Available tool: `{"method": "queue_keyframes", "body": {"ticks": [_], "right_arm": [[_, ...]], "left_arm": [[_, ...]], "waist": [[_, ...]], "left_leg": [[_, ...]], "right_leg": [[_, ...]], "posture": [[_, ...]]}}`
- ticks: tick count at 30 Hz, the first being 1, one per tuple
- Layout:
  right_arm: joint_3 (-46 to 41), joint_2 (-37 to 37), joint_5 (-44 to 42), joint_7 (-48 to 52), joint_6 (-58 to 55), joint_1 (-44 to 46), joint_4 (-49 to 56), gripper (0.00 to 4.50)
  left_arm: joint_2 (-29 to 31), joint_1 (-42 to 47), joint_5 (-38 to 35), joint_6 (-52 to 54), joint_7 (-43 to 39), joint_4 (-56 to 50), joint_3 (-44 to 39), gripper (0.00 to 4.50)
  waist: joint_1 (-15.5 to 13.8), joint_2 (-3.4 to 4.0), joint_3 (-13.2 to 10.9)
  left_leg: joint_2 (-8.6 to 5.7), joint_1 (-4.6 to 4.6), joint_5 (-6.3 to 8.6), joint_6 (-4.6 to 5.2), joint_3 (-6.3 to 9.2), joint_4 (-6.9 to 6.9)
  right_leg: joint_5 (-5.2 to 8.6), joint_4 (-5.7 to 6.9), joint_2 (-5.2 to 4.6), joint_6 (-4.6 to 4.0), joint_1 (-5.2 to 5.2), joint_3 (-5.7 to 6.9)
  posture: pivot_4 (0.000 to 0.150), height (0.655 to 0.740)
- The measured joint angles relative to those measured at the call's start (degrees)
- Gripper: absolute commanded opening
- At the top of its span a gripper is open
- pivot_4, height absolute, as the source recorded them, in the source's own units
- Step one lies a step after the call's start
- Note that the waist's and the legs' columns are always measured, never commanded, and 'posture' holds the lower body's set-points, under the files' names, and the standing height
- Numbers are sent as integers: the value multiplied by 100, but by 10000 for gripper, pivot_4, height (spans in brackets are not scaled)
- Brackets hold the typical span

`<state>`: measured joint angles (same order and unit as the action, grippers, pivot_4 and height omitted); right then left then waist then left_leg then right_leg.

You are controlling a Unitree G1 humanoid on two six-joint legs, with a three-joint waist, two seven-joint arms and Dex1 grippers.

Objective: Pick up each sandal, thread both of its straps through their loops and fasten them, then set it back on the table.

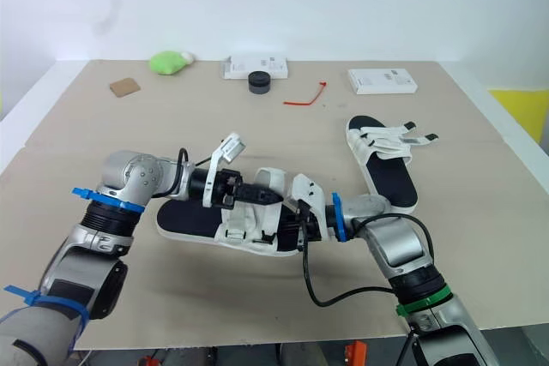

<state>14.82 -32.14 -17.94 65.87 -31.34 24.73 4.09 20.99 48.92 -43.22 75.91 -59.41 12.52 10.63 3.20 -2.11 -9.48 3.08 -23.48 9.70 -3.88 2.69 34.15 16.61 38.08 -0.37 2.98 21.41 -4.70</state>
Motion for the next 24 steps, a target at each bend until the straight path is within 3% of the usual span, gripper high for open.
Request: {"method": "queue_keyframes", "body": {"ticks": [7, 24], "right_arm": [[-15, -5, -8, -16, -2, -22, 14, 0], [-5, 1, -8, -14, -2, -13, 9, 0]], "left_arm": [[367, -125, -46, -151, -743, -607, 616, 22986], [43, -168, 331, -804, -496, -392, 672, 22986]], "waist": [[-5, -1, -1], [-3, -1, -2]], "left_leg": [[-1, 1, 1, -2, 0, -5], [0, 2, 1, -1, -1, -5]], "right_leg": [[6, 0, -2, -2, -1, -1], [5, 0, 0, 0, -1, -2]], "posture": [[1500, 7400], [1500, 7400]]}}
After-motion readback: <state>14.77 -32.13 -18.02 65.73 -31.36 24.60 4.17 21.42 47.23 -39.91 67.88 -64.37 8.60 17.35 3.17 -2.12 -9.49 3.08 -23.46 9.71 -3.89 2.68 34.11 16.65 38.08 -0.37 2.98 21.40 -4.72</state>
